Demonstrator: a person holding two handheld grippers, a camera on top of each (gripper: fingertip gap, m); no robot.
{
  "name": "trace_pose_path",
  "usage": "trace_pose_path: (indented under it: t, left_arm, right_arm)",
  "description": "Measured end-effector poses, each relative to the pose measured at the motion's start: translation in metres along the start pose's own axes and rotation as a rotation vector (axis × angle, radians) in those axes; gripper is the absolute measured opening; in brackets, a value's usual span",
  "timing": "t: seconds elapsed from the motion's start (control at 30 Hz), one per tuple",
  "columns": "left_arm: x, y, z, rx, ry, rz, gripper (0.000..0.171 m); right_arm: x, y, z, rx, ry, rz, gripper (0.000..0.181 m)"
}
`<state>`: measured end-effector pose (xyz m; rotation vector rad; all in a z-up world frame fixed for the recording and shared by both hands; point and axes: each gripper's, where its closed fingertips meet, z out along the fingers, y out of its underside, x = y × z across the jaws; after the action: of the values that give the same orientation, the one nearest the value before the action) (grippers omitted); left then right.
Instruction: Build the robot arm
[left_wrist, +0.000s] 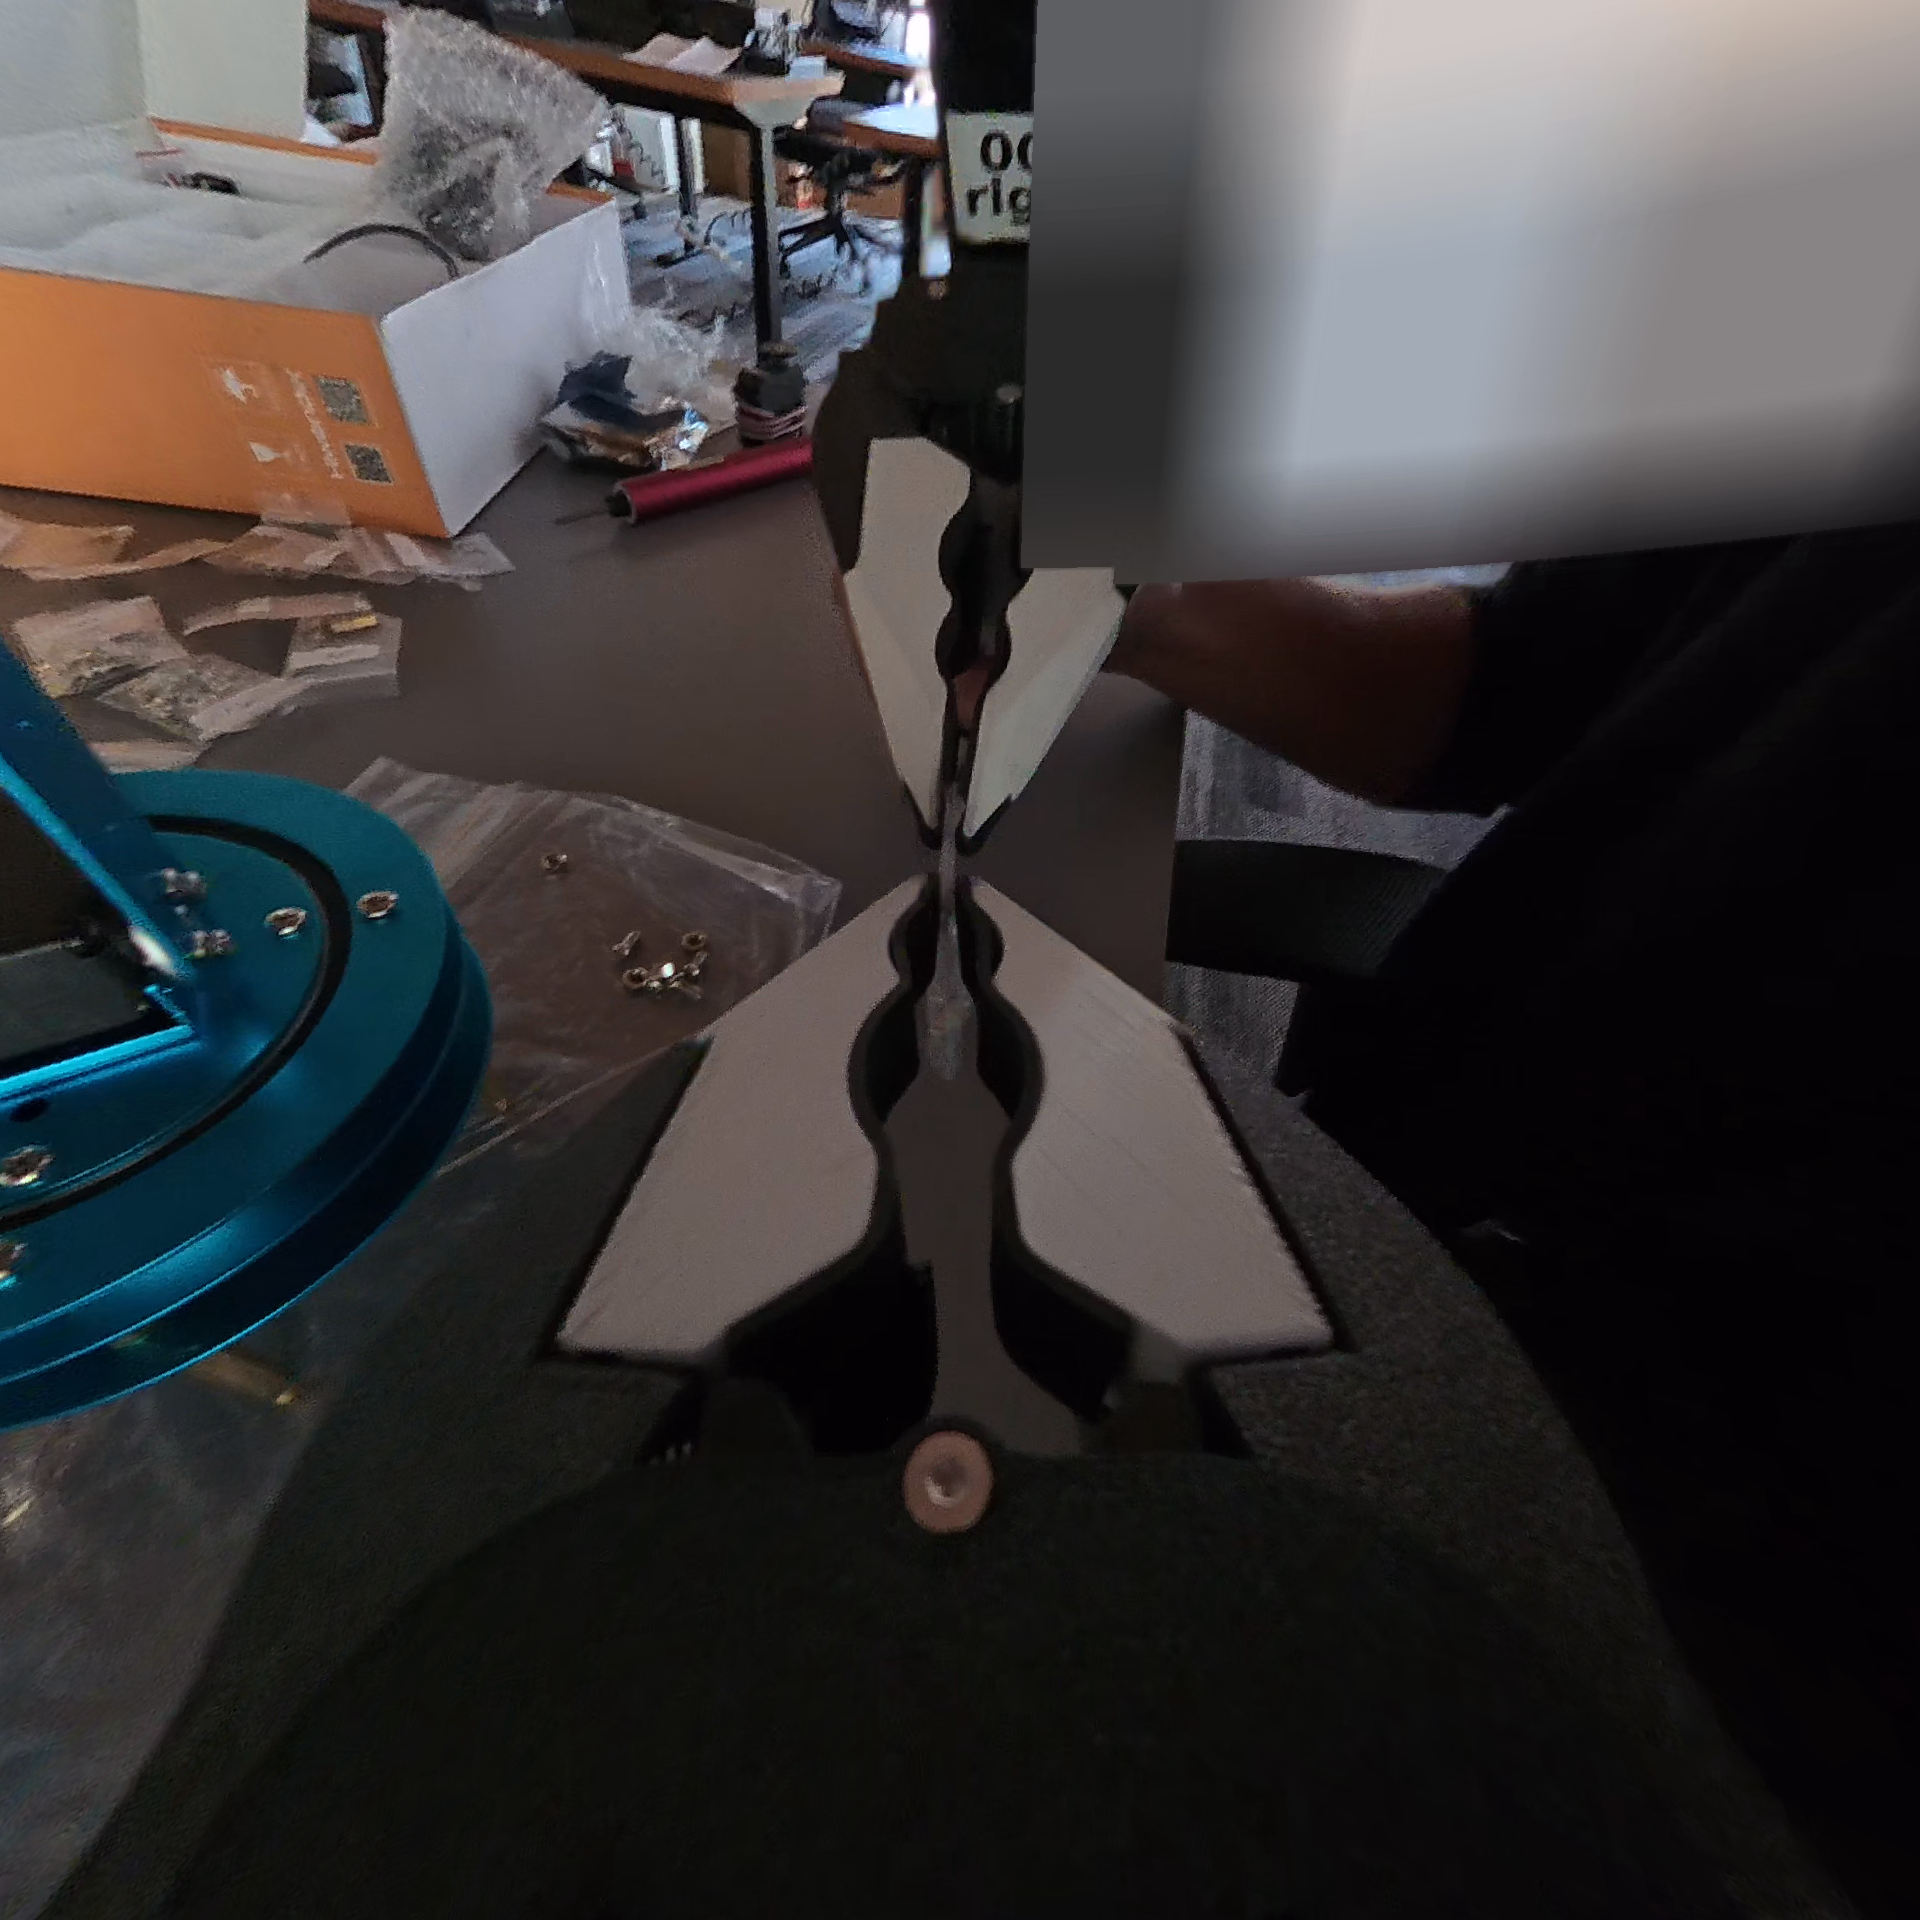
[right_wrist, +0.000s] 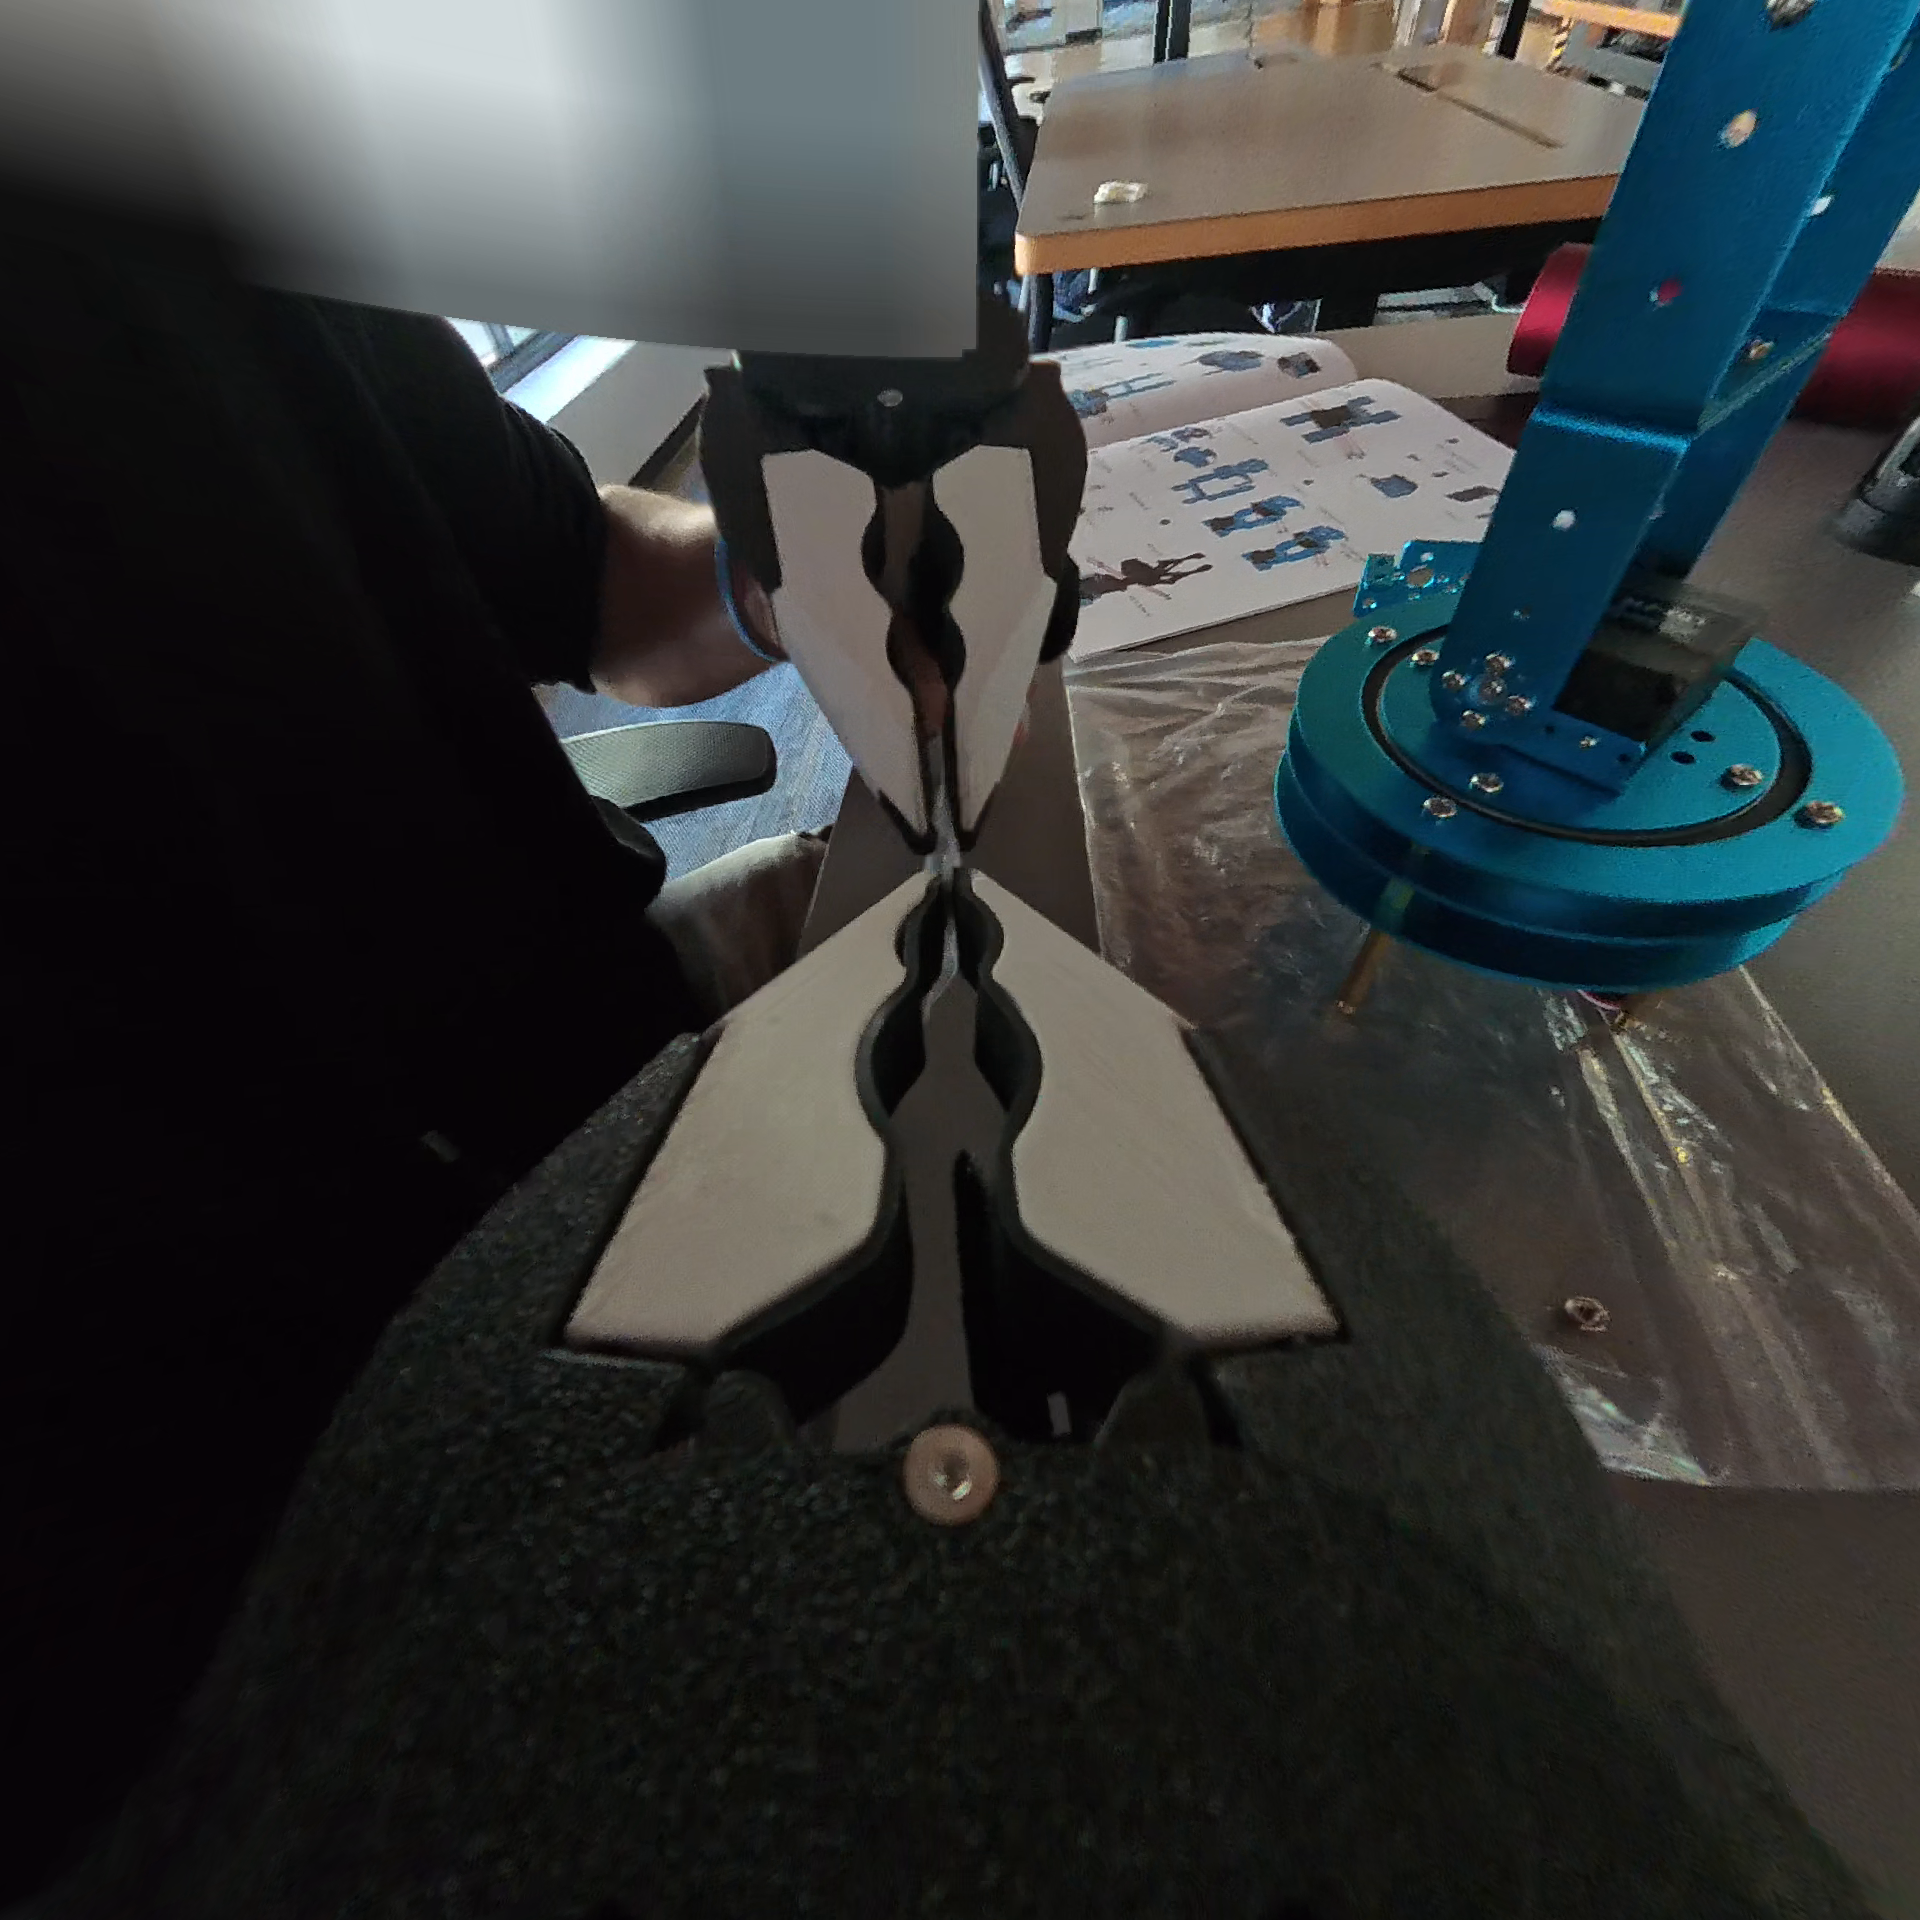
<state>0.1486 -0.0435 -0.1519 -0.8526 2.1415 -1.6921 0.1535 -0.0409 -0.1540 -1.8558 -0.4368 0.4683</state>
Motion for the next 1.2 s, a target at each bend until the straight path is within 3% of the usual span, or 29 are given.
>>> trace_pose_path:
  t: [0.27,0.37,0.5,0.6,1.1,1.2]
  left_arm:
    - [-0.01,-0.005,0.002,0.053,0.047,-0.075,0.0]
    - [-0.01,-0.008,0.001,0.105,0.067,-0.127,0.0]
    - [-0.01,-0.009,-0.001,0.154,0.088,-0.178,0.0]
    - [-0.013,-0.013,-0.003,0.176,0.079,-0.182,0.0]
    - [-0.016,-0.019,0.009,0.189,0.124,-0.248,0.0]
    - [-0.014,-0.017,0.009,0.182,0.122,-0.243,0.0]
  right_arm:
    - [0.01,-0.002,-0.003,0.079,0.067,0.107,0.0]
    - [0.01,0.002,0.003,0.097,0.062,0.166,0.013]
    - [0.009,-0.004,-0.001,0.156,0.099,0.156,0.0]
    - [0.011,-0.005,-0.001,0.166,0.092,0.198,0.002]
    - [0.019,-0.008,-0.009,0.199,0.161,0.199,0.0]
    - [0.017,-0.014,-0.011,0.234,0.125,0.236,0.011]
